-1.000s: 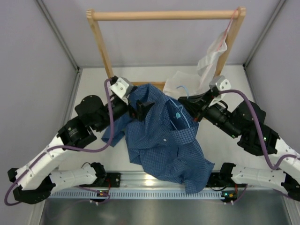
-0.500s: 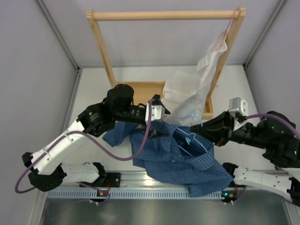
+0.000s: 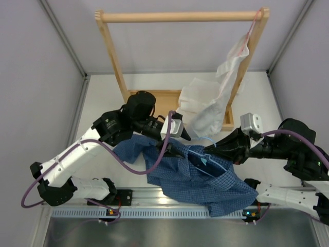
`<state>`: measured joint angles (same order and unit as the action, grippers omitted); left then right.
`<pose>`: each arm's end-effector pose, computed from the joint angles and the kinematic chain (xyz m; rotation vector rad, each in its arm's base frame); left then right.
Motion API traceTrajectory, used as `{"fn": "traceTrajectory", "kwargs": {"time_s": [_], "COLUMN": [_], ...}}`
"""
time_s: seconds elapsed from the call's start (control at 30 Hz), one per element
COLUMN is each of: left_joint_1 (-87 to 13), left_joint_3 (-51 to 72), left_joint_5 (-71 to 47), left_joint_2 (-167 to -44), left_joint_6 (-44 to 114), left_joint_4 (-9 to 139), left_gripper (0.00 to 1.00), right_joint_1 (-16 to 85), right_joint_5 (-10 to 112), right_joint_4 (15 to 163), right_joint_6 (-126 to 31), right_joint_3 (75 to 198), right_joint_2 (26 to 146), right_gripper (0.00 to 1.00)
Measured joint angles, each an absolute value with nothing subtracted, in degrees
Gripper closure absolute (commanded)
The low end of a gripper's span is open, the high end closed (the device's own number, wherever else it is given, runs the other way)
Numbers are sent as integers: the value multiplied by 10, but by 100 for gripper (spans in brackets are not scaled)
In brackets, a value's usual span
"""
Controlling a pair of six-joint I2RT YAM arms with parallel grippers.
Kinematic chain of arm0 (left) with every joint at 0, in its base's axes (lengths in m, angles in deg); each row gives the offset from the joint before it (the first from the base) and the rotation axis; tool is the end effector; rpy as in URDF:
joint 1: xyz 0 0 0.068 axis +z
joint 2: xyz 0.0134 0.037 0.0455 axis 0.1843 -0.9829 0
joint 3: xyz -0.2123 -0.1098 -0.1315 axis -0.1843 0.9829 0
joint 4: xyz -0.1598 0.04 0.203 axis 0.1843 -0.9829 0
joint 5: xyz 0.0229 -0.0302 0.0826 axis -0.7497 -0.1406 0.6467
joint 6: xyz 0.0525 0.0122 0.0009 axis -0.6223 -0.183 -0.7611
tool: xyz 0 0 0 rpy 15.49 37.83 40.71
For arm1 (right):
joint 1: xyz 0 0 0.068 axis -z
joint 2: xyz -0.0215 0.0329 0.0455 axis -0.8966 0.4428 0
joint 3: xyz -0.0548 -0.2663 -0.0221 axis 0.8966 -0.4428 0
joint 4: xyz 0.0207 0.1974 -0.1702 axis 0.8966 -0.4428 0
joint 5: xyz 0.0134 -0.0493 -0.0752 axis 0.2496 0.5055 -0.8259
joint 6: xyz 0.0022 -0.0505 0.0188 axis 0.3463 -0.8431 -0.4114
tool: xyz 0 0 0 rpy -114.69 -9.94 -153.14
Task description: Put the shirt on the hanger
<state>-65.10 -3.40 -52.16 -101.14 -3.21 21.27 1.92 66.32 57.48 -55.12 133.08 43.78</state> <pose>0.1198 -0.2138 0.4405 1.7062 1.1505 -1.1597 0.0320 0.0895 0.4657 -1.1451 1.2179 1.1327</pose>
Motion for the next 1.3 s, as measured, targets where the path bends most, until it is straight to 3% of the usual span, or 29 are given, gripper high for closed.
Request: {"fn": "traceTrajectory", "kwargs": {"time_s": [0.13, 0.27, 0.43, 0.47, 0.5, 0.53, 0.57, 0.6, 0.87, 0.97, 1.07, 1.17, 1.3], "left_joint_1": [-651, -651, -651, -651, -651, -651, -651, -650, -650, -650, -650, -650, -650], "left_joint_3": [-34, -33, -31, -31, -30, -28, -27, -25, -14, -12, -12, -16, -44], "left_joint_5": [-543, -556, -564, -562, -559, -556, -553, -551, -536, -525, -517, -508, -503], "left_joint_2": [-1018, -1023, -1018, -1016, -1014, -1011, -1006, -1002, -947, -923, -911, -912, -934], "left_joint_6": [-30, -28, -38, -38, -38, -38, -38, -38, -40, -40, -40, -40, -38], "left_joint_4": [208, 192, 180, 181, 181, 179, 178, 174, 154, 147, 147, 146, 132], "left_gripper": [41, 100, 100, 100, 100, 100, 100, 100, 100, 100, 100, 100, 100], "right_joint_1": [19, 19, 19, 19, 19, 19, 19, 19, 19, 19, 19, 19, 19], "right_joint_5": [681, 687, 684, 680, 676, 671, 666, 661, 562, 560, 581, 612, 638], "right_joint_4": [575, 575, 577, 577, 577, 580, 580, 577, 459, 402, 362, 345, 326], "right_joint_6": [-562, -574, -584, -584, -582, -580, -580, -581, -550, -525, -499, -483, -478], "right_joint_3": [1344, 1349, 1350, 1349, 1348, 1345, 1341, 1339, 1347, 1354, 1352, 1340, 1333], "right_joint_2": [454, 466, 469, 468, 468, 465, 461, 457, 379, 340, 314, 312, 341], "right_gripper": [100, 100, 98, 84, 39, 16, 5, 4, 6, 15, 38, 51, 55]}}
